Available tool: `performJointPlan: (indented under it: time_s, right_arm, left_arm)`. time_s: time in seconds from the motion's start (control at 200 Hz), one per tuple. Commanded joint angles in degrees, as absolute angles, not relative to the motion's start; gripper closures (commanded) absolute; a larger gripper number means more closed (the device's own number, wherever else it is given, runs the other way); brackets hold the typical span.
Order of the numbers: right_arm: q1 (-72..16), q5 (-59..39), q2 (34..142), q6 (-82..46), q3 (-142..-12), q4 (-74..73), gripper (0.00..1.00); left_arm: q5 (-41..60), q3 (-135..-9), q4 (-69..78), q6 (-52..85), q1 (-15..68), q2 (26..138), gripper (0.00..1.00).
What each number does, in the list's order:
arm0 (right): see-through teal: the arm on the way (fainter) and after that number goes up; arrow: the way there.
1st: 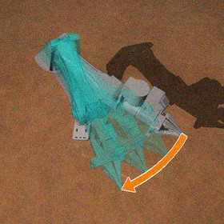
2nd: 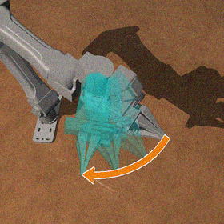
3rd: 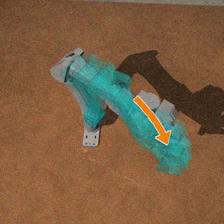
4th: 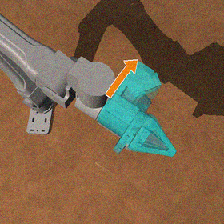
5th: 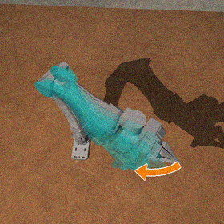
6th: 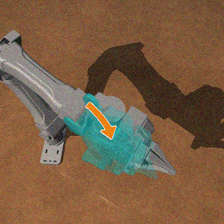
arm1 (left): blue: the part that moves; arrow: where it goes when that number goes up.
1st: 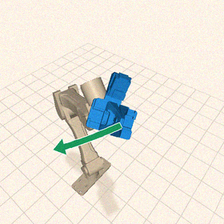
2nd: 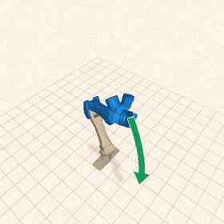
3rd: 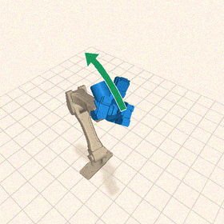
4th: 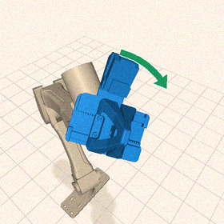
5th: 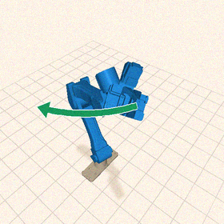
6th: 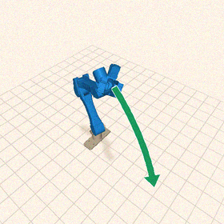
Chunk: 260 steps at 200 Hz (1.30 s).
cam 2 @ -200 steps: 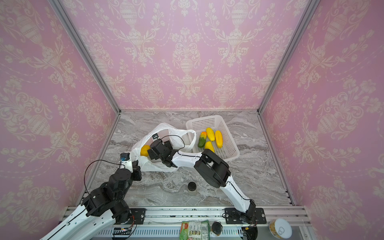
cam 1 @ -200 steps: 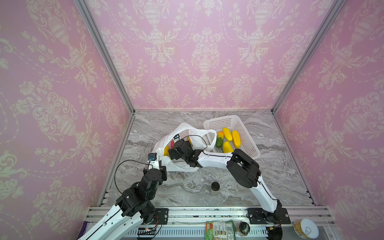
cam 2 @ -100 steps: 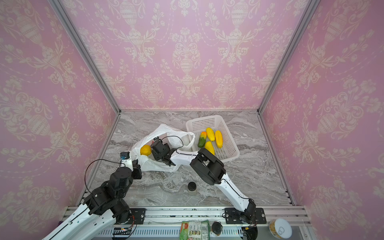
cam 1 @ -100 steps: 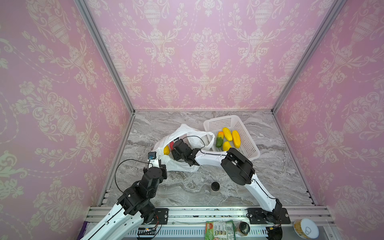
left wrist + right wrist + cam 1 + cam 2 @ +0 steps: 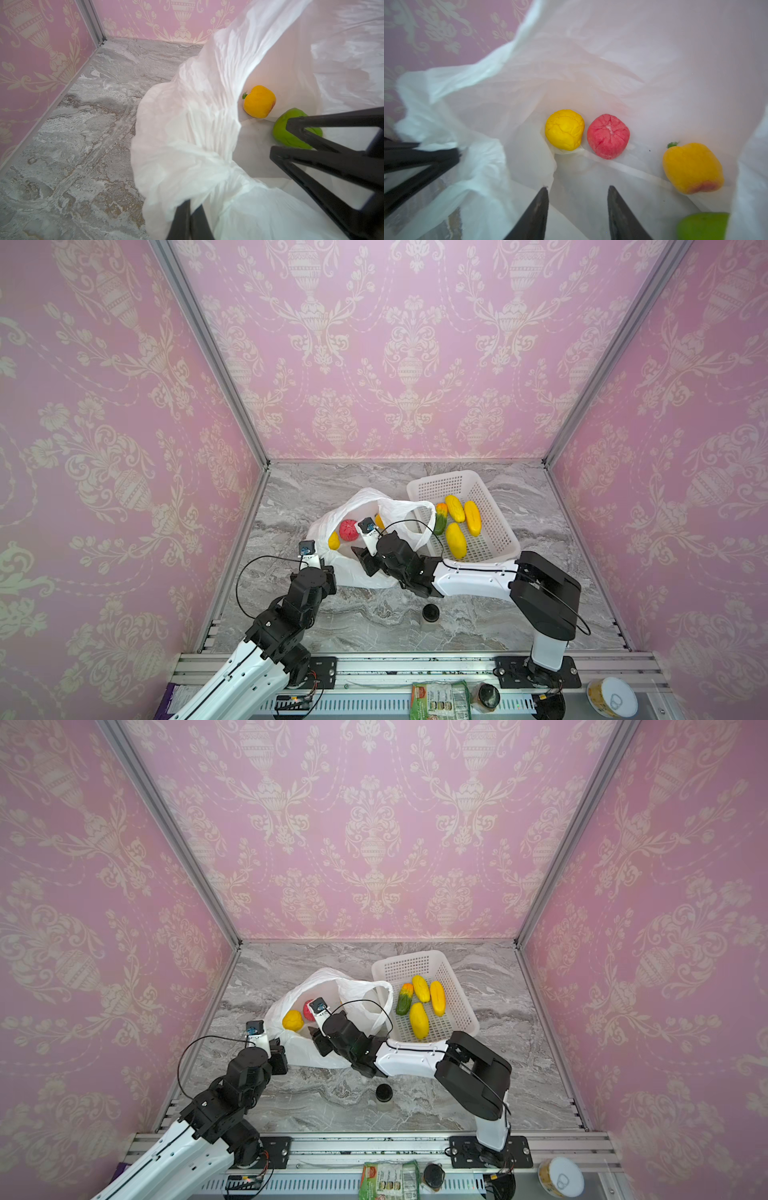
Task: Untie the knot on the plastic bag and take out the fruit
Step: 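Close the right gripper on the red round fruit and lift it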
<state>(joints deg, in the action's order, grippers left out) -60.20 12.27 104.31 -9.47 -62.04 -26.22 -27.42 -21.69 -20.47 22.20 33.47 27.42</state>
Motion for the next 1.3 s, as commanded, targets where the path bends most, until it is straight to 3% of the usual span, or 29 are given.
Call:
performJointPlan:
  time_s: [0.0, 0.21, 0.445, 0.711, 0.851, 1.121, 1.296]
  right_arm:
    - [-59.99, 9.37, 101.23, -5.6, -57.1, -33.34, 0.54]
    - [-59.95, 9.68, 95.2, -2.22, -51.99, -37.25, 0.55]
    - [-58.62, 17.14, 108.63, -7.41, -65.19, -25.23, 0.53]
    - [-56.21, 16.19, 124.28, -12.09, -81.76, -18.73, 0.18]
    - [-54.84, 18.71, 131.11, -13.86, -90.63, -12.53, 0.08]
    - [-53.3, 14.55, 137.9, -17.55, -99.72, -8.49, 0.14]
    - [-53.31, 12.95, 137.3, -17.17, -99.81, -8.28, 0.39]
  left_arm:
    - [-26.63, -20.84, -19.71, 23.12, 32.88, 26.82, 1.0]
    - [-26.31, -21.15, -18.99, 23.12, 32.61, 29.04, 1.0]
    - [-26.19, -20.96, -18.9, 23.08, 32.52, 28.63, 1.0]
    - [-25.53, -20.88, -18.63, 22.76, 32.35, 28.97, 1.0]
    - [-25.4, -20.92, -18.37, 22.7, 32.21, 29.23, 1.0]
    - [-25.31, -20.63, -18.46, 22.72, 32.21, 27.98, 1.0]
    - [-25.05, -20.67, -18.35, 22.59, 32.26, 28.62, 1.0]
